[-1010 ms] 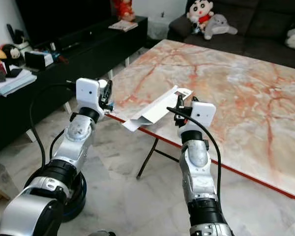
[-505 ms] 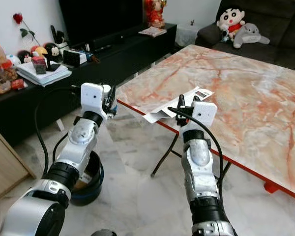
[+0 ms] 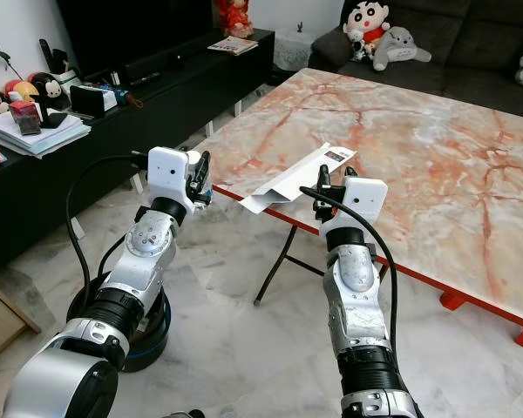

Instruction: Picking trash to rubbish bin

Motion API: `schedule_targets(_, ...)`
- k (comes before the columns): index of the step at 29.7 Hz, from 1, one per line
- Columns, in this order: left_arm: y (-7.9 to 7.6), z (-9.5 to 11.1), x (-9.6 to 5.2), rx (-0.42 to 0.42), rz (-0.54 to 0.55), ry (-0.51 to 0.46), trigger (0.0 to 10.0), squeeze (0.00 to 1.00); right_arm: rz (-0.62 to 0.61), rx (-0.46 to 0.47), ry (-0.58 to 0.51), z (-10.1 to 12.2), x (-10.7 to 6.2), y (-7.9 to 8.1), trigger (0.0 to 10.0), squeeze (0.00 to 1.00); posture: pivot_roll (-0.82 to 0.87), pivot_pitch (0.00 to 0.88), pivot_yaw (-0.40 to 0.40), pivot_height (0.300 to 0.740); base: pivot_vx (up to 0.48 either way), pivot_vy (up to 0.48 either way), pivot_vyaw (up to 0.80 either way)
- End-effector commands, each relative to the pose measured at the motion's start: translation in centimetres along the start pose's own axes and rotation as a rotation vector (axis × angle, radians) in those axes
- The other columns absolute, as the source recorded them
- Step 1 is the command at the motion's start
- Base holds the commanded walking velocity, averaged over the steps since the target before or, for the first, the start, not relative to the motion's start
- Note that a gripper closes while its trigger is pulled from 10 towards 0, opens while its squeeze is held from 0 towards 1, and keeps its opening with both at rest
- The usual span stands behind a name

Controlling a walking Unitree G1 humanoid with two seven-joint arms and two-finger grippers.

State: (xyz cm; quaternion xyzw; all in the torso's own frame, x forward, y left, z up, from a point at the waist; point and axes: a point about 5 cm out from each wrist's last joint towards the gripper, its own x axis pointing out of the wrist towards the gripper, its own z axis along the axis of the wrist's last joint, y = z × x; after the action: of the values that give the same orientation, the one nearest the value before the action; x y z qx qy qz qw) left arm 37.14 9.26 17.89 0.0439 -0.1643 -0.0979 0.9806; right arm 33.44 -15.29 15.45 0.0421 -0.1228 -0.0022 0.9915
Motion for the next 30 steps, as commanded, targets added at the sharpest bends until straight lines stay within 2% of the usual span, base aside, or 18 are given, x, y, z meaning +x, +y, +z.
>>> schedule_targets(1,0.05,-0.06,-0.19,-0.001,0.009,0.002,10.0,0.00,0.008,-0.009,0.023,-0.39,-0.11,-0.01,10.0,0.00,0.03,0.000,-0.042,0.740,0.000,0.000,0.00)
schedule_targets(26,-0.43,-0.51,-0.51,-0.015,-0.014,0.038,10.0,0.00,0.004,-0.005,0.035,-0.65,-0.42,-0.12,10.0,0.00,0.02,0.004,-0.041,0.740,0.000,0.000,0.00)
schedule_targets(30,-0.70,-0.63,-0.72,-0.021,-0.026,0.039,10.0,0.00,0.001,-0.005,0.033,-0.61,-0.57,-0.26,10.0,0.00,0.02,0.007,-0.040,0.740,0.354,0.000,0.00)
